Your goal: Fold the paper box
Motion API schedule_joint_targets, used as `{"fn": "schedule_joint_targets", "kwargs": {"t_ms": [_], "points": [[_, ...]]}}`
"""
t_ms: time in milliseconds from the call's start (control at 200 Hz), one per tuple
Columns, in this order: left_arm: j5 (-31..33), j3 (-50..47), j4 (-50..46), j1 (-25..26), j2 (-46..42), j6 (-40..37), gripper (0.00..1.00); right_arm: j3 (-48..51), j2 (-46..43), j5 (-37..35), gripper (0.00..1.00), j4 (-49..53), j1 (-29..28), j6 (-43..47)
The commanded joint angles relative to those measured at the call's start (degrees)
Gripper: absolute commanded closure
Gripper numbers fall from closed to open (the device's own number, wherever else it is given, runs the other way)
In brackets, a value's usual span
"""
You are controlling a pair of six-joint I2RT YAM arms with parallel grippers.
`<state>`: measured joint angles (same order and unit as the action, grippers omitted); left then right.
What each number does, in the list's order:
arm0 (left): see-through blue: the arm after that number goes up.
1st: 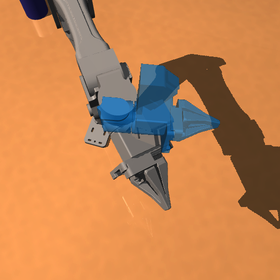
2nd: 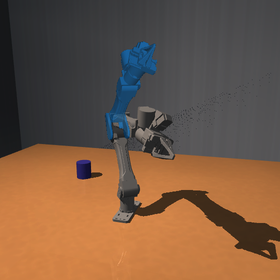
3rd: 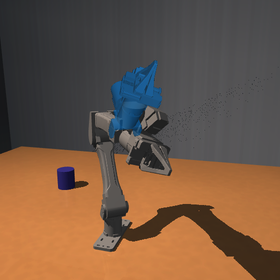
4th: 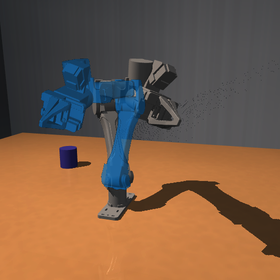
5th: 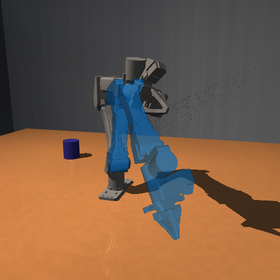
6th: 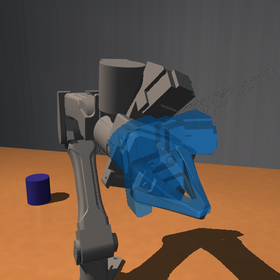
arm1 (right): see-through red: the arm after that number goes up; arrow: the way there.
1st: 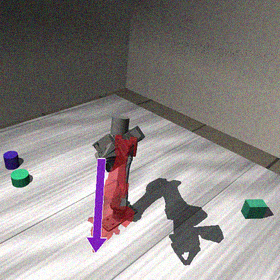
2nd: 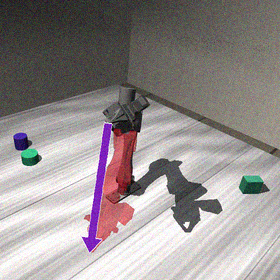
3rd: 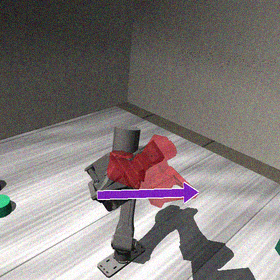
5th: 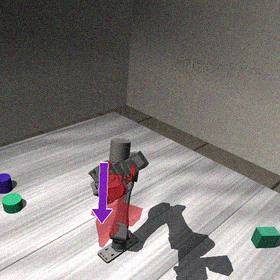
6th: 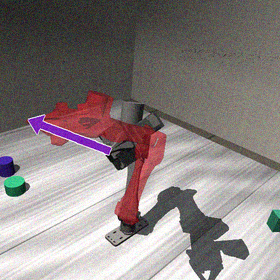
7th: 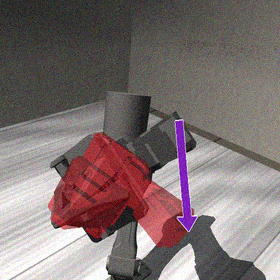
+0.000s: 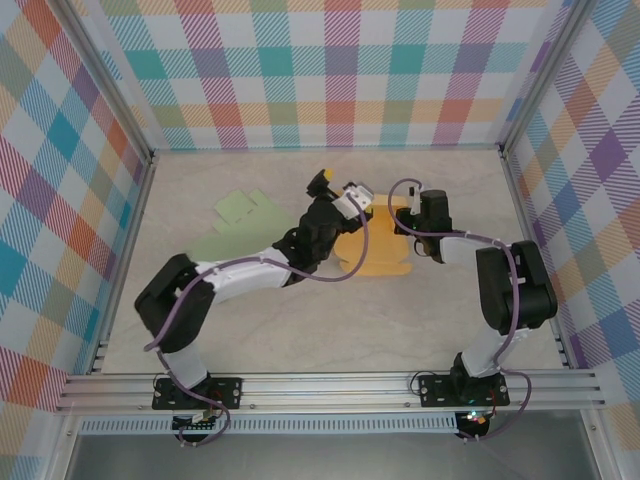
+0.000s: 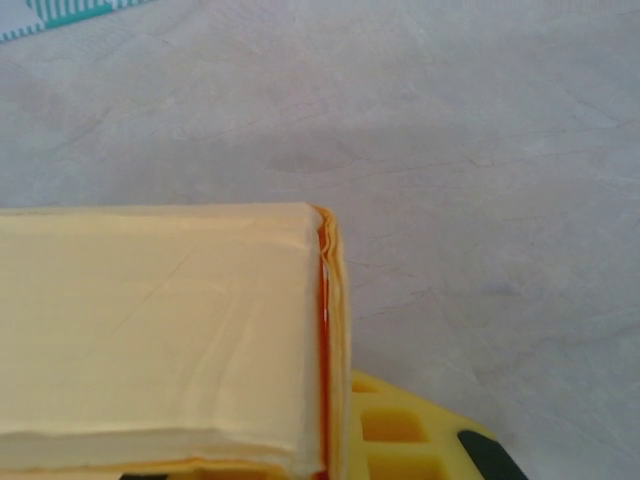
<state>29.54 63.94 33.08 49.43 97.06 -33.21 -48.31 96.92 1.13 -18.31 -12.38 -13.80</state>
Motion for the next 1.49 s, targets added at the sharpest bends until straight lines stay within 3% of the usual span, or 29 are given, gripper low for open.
{"fn": "schedule_joint_targets", "kwargs": {"t_ms": [0, 100, 250, 455, 660, 840, 1105, 1490], "points": [[4.7, -1.7, -9.0, 0.7, -7.7, 18.0, 0.0, -0.9, -3.4, 2.1, 1.0, 4.0, -0.4, 1.7], [7.0, -2.2, -16.7, 0.0, -12.6, 26.9, 0.0, -2.6, -4.3, 4.7, 1.0, 9.0, -0.3, 2.9], [7.2, -5.1, -24.7, -2.9, -17.6, 40.1, 0.0, -3.2, -7.8, 2.3, 1.0, 15.6, -0.5, 4.7], [-2.7, -9.3, -27.2, -8.7, -21.0, 50.4, 0.0, -3.2, -12.2, 0.7, 1.0, 21.9, -0.5, 5.6], [-7.4, -11.5, -22.8, -9.1, -20.2, 53.6, 0.0, 2.6, -14.3, -8.4, 1.0, 16.7, -0.5, 6.6], [-11.4, -12.4, -17.9, -9.1, -17.6, 55.4, 0.0, 4.4, -17.9, -10.5, 1.0, 16.5, -0.4, 9.0], [-15.8, -8.3, -17.2, -8.1, -8.6, 56.7, 0.0, 5.7, -18.0, -9.1, 1.0, 15.3, -0.5, 8.5], [-13.1, -0.3, -17.8, -5.0, 3.1, 52.3, 0.0, 6.3, -18.4, -6.8, 1.0, 14.2, -0.4, 8.0]]}}
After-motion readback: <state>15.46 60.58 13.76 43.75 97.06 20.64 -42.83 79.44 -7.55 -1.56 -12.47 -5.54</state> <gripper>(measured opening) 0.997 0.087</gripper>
